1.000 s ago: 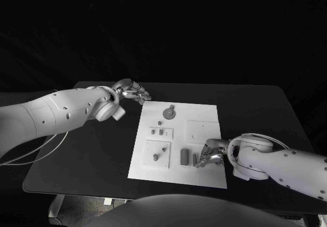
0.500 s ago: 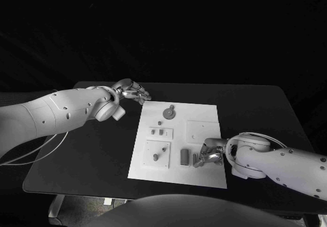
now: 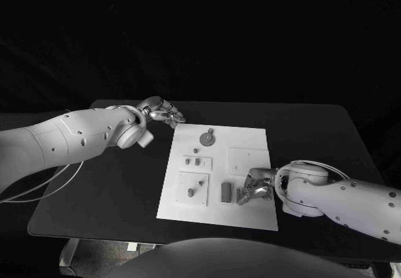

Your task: Assemble the parts on the task board

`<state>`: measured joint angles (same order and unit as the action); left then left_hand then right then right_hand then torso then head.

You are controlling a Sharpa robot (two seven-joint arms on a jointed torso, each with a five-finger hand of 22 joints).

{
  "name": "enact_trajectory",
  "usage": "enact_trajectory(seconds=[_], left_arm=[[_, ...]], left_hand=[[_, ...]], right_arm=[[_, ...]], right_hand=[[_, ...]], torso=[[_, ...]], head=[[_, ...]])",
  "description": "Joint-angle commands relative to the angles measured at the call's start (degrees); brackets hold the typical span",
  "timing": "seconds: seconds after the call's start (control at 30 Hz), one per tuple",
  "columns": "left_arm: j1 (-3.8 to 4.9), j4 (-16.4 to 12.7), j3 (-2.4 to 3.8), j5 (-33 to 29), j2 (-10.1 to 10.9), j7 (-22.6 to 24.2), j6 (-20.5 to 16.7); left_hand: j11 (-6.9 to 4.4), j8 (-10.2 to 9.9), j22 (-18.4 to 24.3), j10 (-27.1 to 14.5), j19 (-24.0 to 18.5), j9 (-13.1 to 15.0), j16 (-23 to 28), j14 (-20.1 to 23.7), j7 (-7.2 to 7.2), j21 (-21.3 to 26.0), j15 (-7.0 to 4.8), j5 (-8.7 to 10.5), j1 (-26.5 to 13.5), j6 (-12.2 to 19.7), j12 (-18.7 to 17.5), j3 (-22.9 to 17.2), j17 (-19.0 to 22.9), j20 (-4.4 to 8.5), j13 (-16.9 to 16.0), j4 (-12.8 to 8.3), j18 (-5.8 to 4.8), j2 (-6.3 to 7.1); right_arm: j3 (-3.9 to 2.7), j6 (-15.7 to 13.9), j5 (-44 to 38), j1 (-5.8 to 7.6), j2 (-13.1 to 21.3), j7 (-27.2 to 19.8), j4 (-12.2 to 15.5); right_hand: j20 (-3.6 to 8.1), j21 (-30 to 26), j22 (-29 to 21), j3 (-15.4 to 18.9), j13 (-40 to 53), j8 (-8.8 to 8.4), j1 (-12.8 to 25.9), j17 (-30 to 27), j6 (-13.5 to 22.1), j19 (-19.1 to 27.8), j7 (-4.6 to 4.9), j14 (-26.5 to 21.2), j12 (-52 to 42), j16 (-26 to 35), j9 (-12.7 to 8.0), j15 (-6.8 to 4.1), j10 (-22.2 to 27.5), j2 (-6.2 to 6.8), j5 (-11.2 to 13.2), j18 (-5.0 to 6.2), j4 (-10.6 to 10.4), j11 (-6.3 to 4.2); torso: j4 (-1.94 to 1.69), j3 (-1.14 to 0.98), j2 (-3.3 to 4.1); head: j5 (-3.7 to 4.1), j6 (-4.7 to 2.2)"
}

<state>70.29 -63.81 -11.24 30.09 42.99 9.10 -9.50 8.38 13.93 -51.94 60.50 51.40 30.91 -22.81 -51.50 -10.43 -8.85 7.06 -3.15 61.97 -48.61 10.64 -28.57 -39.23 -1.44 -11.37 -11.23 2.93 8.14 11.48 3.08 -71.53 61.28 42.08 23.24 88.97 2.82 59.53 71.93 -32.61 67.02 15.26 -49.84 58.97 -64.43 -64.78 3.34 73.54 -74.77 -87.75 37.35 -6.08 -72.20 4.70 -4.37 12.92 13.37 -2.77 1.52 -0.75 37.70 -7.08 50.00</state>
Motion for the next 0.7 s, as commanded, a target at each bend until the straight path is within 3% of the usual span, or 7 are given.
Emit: enact_trajectory(seconds=[0.03,0.07,0.1,0.17,0.3,0.7], left_arm=[[0.06,-0.1,0.03,0.1,-0.1,0.4,0.6],[0.06,-0.1,0.03,0.1,-0.1,0.4,0.6],[0.06,-0.1,0.03,0.1,-0.1,0.4,0.6],[0.06,-0.1,0.03,0.1,-0.1,0.4,0.6],[0.06,-0.1,0.03,0.1,-0.1,0.4,0.6],[0.06,-0.1,0.03,0.1,-0.1,0.4,0.5]], left_hand=[[0.03,0.4,-0.1,0.4,-0.3,-0.1,0.3,0.1,0.04,0.4,0.35,0.29,-0.2,-0.5,-0.2,0.0,-0.1,-0.26,0.1,0.3,0.95,-0.18],[0.03,0.4,-0.1,0.5,-0.3,-0.1,0.3,0.1,0.04,0.4,0.35,0.29,-0.2,-0.5,-0.2,0.0,-0.1,-0.26,0.1,0.3,0.95,-0.18],[0.03,0.4,-0.1,0.5,-0.3,-0.1,0.3,0.1,0.04,0.4,0.35,0.29,-0.2,-0.5,-0.2,0.0,-0.1,-0.26,0.1,0.3,0.95,-0.18],[0.03,0.4,-0.1,0.5,-0.3,-0.1,0.3,0.1,0.04,0.4,0.35,0.29,-0.2,-0.5,-0.2,0.0,-0.1,-0.26,0.1,0.3,0.95,-0.18],[0.03,0.4,-0.1,0.5,-0.3,-0.1,0.3,0.1,0.04,0.4,0.35,0.29,-0.2,-0.5,-0.2,0.0,-0.1,-0.26,0.1,0.3,0.95,-0.18],[0.03,0.4,-0.1,0.5,-0.2,-0.1,0.4,0.1,0.04,0.4,0.35,0.29,-0.2,-0.5,-0.3,0.0,-0.1,-0.26,0.1,0.3,0.95,-0.18]], right_arm=[[0.25,0.6,-2.3,-0.27,-0.1,1.5,-0.8],[0.25,0.8,-2.3,-0.27,-0.1,1.5,-0.9],[0.25,1.0,-2.4,-0.27,-0.2,1.5,-0.9],[0.25,1.4,-2.4,-0.27,-0.2,1.6,-1.0],[0.25,1.2,-2.4,-0.27,-0.3,1.5,-1.0],[0.25,0.6,-2.2,-0.27,-0.1,1.3,-1.0]], right_hand=[[-0.09,-0.1,0.1,-0.3,0.0,0.26,-0.2,0.1,-0.3,0.2,0.22,0.2,-0.2,0.3,-0.1,0.11,-0.3,-3.64,-0.3,2.08,1.2,0.06],[-0.12,-0.1,0.1,-0.4,0.1,0.25,-0.3,0.2,-0.3,0.2,0.22,0.2,-0.2,0.3,-0.1,0.14,-0.3,-4.28,-0.9,2.08,1.7,0.07],[-0.23,0.0,0.2,-0.7,0.1,0.26,-0.1,0.1,-0.3,0.2,0.29,0.2,-0.2,0.3,-0.1,0.19,-0.4,-4.98,-4.8,2.08,2.2,0.08],[-0.26,0.0,0.2,-1.1,0.1,0.26,-0.5,0.1,-0.3,0.2,0.2,0.2,-0.2,0.3,-0.1,0.25,-0.4,-5.53,-5.3,2.08,2.9,0.1],[-0.3,0.0,0.3,-2.3,0.0,0.25,-1.7,0.1,-0.3,0.2,0.19,0.2,-0.1,0.3,-0.2,0.35,-0.4,-4.8,-5.3,2.08,3.2,0.1],[-0.53,0.0,0.2,-2.5,0.0,0.27,-0.5,0.1,-0.4,0.0,0.23,0.3,-0.1,0.4,-0.2,0.48,-0.5,-3.61,-4.2,2.08,2.4,0.14]], torso=[[0.0,-0.01,0.01],[0.02,0.0,0.0],[0.02,0.0,0.0],[0.01,0.0,0.0],[0.01,0.0,-0.01],[0.01,-0.01,0.0]], head=[[-0.02,0.0],[-0.04,0.0],[-0.06,0.0],[-0.1,0.0],[-0.05,0.0],[-0.02,0.0]])
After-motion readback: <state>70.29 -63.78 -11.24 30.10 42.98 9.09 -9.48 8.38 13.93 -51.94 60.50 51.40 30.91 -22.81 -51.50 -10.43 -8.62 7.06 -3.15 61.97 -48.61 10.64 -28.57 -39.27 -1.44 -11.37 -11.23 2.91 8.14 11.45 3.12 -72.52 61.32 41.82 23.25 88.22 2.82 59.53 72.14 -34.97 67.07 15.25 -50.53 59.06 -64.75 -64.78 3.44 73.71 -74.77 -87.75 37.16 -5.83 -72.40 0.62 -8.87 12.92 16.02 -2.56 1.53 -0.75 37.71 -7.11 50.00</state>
